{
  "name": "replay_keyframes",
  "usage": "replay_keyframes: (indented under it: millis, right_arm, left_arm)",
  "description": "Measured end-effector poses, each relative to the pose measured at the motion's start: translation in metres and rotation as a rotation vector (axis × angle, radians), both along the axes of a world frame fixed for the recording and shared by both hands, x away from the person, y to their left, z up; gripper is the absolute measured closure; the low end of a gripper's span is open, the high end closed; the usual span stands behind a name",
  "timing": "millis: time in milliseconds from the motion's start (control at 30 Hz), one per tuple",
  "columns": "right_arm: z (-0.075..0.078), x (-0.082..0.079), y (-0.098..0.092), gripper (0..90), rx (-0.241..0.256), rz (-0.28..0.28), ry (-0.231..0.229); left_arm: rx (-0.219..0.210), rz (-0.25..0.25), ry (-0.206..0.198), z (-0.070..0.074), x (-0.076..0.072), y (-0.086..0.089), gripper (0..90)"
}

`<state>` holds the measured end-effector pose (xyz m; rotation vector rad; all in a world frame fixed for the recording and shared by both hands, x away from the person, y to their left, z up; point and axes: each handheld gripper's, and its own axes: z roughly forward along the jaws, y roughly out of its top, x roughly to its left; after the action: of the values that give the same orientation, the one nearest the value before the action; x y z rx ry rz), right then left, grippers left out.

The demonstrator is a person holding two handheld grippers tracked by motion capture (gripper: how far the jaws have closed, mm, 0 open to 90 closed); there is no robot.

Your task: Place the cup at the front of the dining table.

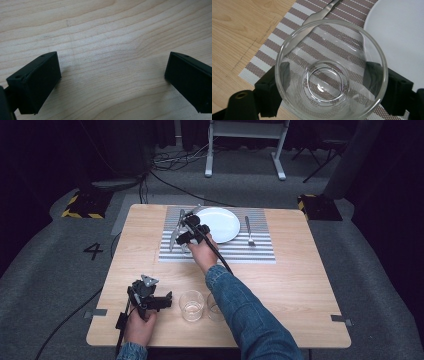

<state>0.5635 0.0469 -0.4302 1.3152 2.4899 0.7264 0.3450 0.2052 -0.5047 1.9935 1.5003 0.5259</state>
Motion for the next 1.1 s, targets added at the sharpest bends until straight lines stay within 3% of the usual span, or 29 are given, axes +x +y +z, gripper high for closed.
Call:
replay_keyframes:
  millis: [33, 100, 233, 267, 533, 767, 1100]
  right_arm:
    - [0.0, 0.0, 0.001, 19.8, 0.024, -0.003, 0.01]
    - [0.0, 0.0, -0.001, 19.7, -0.007, 0.015, 0.005]
    - [0.001, -0.003, -0.001, 17.0, 0.003, 0.031, 0.023]
    - [0.001, -0.004, -0.003, 17.0, -0.013, 0.043, 0.013]
    - [0.011, -0.01, -0.011, 15.8, 0.018, 0.051, -0.015]
    - [0.034, -0.023, -0.023, 15.3, 0.053, 0.039, -0.068]
    - [0.067, -0.048, -0.056, 15.4, 0.064, 0.091, -0.133]
  left_arm:
    - [0.0, 0.0, 0.0, 0.0, 0.0, 0.0, 0.5]
    - [0.0, 0.0, 0.0, 0.0, 0.0, 0.0, 0.5]
    - [0.0, 0.0, -0.001, 0.0, 0.0, 0.0, 0.5]
    - [0.0, 0.001, -0.001, 0.0, 0.0, 0.0, 0.5]
    - [0.0, 0.0, -0.001, 0.0, 0.0, 0.0, 0.5]
    - [0.001, 0.001, -0.001, 0.0, 0.0, 0.0, 0.5]
    - [0.001, 0.001, -0.003, 0.0, 0.0, 0.0, 0.5]
